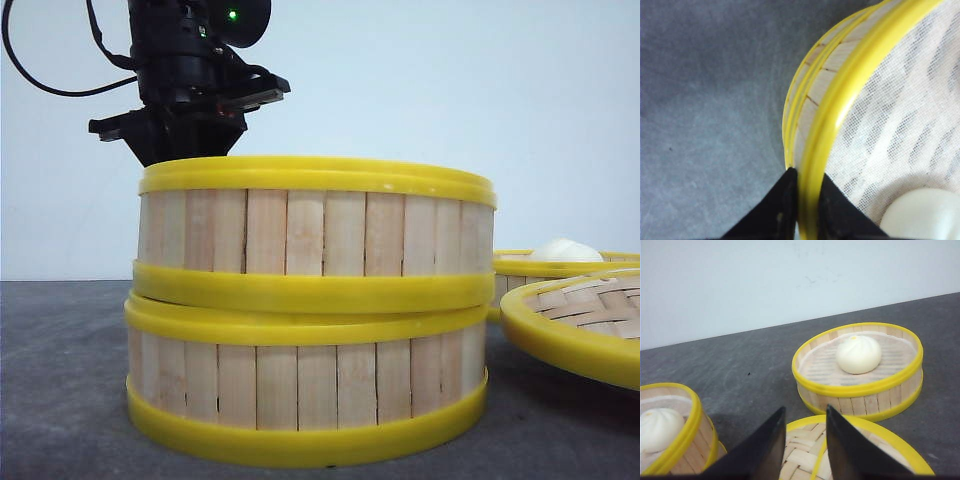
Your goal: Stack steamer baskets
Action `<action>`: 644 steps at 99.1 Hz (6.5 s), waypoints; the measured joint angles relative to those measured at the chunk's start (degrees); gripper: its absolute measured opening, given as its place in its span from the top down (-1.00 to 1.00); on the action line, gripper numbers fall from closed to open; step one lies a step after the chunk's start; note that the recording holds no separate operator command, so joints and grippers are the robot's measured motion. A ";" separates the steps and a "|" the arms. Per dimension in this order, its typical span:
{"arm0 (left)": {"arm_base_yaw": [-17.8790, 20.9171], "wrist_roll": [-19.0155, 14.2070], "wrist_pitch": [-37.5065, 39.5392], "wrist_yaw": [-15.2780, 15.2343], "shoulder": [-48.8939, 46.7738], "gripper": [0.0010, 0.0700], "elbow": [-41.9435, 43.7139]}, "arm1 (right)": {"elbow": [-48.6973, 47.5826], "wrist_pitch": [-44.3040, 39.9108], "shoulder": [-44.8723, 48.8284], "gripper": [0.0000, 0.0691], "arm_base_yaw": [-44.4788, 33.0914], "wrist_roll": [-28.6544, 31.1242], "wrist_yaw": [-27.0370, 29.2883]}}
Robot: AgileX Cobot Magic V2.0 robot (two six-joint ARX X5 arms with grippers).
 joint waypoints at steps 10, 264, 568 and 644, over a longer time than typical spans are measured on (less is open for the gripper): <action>0.13 0.02 -0.68 -0.24 0.00 0.97 0.00 | 0.00 0.00 0.00 0.58 0.00 0.00 0.00; 5.40 4.92 3.04 -25.29 -64.59 -0.70 0.31 | 84.74 -42.07 115.14 0.03 -13.77 -4.66 7.50; 5.40 3.65 0.09 -25.29 -64.57 -0.70 0.31 | 88.04 -59.56 98.12 0.94 20.83 -9.11 -7.69; 5.40 3.65 -0.17 -25.27 -64.57 -0.70 0.31 | 88.17 -57.59 101.15 0.94 22.77 -6.62 -2.51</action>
